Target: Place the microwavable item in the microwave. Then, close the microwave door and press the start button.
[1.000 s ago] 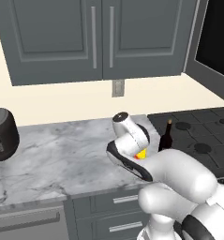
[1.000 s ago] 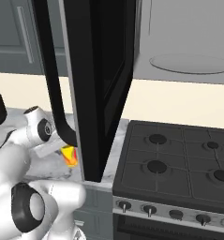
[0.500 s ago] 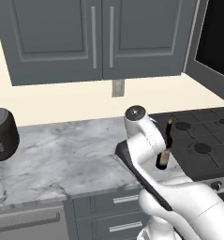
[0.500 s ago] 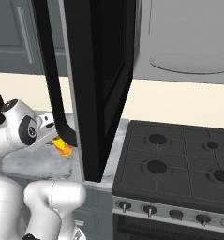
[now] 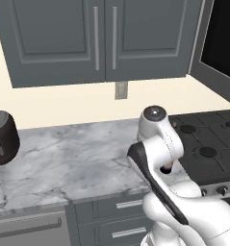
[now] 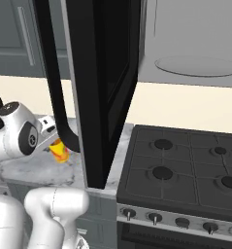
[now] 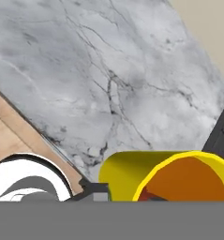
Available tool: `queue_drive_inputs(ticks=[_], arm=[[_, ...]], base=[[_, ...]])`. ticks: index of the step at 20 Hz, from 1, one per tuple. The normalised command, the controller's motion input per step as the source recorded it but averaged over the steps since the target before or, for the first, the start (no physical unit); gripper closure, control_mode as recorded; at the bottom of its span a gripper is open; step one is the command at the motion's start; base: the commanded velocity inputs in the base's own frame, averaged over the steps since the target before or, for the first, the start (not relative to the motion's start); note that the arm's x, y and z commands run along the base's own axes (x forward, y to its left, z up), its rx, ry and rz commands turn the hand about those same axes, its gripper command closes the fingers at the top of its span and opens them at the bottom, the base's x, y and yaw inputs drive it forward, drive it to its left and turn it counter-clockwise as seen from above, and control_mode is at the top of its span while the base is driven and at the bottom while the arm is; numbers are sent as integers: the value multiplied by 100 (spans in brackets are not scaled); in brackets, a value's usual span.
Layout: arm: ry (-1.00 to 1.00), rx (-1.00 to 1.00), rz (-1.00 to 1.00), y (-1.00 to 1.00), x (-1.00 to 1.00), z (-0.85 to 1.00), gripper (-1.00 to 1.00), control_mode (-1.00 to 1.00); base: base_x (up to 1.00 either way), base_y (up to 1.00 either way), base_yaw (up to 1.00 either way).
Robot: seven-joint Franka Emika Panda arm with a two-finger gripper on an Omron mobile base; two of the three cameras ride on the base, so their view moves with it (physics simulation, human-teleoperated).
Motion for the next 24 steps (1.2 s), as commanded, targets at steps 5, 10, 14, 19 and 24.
queue_drive_inputs(ticks=[5, 10, 14, 19, 24], arm=[[0, 0, 3, 16, -30, -5, 100, 100], [0, 0, 0, 0, 0, 0, 100, 100], [0, 0, 0, 0, 0, 0, 100, 100], [0, 0, 0, 0, 0, 0, 100, 100], [0, 0, 0, 0, 0, 0, 100, 100]], base=[[-20, 2, 0], [-100, 5, -2], [-100, -64, -3], [-54, -100, 0], [0, -100, 0]])
